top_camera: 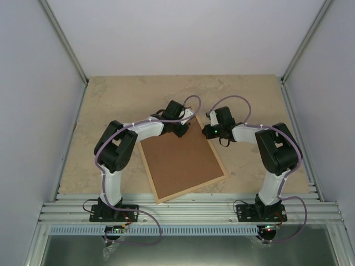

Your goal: Take the photo out of the frame

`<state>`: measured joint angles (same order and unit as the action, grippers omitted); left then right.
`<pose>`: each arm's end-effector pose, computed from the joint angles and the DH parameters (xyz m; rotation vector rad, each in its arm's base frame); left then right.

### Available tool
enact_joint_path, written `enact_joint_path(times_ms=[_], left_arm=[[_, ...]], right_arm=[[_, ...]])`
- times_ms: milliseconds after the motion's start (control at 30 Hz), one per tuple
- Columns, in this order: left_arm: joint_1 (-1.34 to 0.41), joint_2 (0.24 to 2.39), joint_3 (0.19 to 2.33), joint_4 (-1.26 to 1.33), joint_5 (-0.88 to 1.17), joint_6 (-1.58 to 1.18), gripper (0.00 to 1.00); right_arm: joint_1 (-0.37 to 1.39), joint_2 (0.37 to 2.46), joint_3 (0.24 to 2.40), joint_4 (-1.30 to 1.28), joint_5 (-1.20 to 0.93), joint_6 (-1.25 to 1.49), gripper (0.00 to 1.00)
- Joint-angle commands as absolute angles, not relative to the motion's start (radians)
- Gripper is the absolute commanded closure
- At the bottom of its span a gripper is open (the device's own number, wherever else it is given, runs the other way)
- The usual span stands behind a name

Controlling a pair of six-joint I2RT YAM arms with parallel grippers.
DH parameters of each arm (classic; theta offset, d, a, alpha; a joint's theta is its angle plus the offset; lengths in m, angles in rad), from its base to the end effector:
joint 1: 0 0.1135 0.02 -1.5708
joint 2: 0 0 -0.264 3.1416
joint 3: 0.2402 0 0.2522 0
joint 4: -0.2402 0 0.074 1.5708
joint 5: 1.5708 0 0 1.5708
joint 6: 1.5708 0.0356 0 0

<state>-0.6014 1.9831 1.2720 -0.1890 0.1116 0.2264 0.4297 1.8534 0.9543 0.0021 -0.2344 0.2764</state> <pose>0.3428 -0.2401 0.1553 1.0444 2.2572 -0.2980 0.3246 0.1578 0.1277 -0.2973 2.5107 0.5850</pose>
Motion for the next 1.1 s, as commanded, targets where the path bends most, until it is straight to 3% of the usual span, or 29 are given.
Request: enact_joint_path(times_ms=[0, 333, 633, 1067], left_arm=[[-0.603, 2.024, 1.241, -0.079, 0.143, 0.18, 1.0], [-0.603, 2.034, 1.224, 0.019, 0.165, 0.145, 1.0], [-0.602, 2.051, 1.37, -0.173, 0.028, 0.265, 1.0], [-0.602, 2.084, 1.577, -0.276, 0.093, 0.324, 1.0]], right_arm=[[0.466, 1.905, 0.959, -0.01, -0.36, 0.251, 0.97], [0.466, 1.924, 0.962, -0.005, -0.398, 0.251, 0.98], [0.476, 1.931, 0.971, -0.017, -0.397, 0.229, 0.98], [0.515, 1.949, 0.994, -0.034, -0.42, 0.197, 0.98]])
